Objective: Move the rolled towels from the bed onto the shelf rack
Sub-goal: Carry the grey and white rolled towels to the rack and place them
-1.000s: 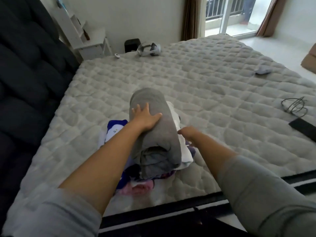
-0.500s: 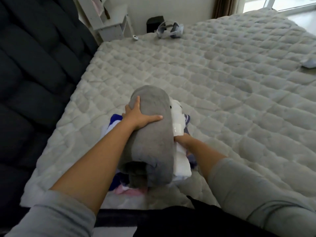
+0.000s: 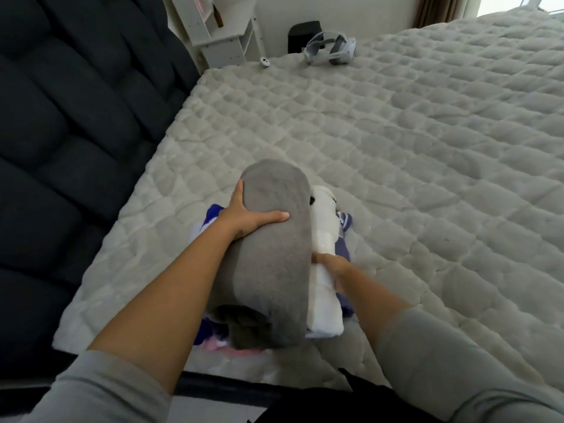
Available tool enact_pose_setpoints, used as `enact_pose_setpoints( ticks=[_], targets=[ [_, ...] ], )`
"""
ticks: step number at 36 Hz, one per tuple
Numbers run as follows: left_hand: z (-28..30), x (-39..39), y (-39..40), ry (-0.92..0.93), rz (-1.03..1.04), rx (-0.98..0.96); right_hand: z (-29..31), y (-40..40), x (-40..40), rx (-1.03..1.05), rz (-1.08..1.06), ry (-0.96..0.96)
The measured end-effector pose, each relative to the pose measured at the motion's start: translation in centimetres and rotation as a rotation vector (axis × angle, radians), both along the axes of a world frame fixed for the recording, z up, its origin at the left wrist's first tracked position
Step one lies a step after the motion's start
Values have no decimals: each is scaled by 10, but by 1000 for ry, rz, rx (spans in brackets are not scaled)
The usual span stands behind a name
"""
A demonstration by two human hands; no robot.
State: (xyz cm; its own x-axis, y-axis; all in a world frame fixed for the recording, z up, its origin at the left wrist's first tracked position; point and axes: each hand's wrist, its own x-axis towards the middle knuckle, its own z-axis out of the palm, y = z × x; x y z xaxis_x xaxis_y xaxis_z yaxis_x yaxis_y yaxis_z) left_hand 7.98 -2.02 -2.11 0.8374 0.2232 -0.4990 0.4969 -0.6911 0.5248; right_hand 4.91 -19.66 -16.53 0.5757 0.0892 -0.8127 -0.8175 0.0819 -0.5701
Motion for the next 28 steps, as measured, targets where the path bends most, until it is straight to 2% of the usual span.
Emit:
enact_pose_setpoints(
  ticks=[9,18,25,28],
  targets=[
    [15,-18,2,-56,13,-36,15,3,-10,-14,-97,-98],
    [51,-57,23,-191,69,-129,69,12,-30,-45,-90,-257],
    [88,-115,71,-339,147,-162,115,51,-57,-63,20,-374],
    [101,-163,107,-406,236,-168,131,90,-83,-64,107,-447]
  ],
)
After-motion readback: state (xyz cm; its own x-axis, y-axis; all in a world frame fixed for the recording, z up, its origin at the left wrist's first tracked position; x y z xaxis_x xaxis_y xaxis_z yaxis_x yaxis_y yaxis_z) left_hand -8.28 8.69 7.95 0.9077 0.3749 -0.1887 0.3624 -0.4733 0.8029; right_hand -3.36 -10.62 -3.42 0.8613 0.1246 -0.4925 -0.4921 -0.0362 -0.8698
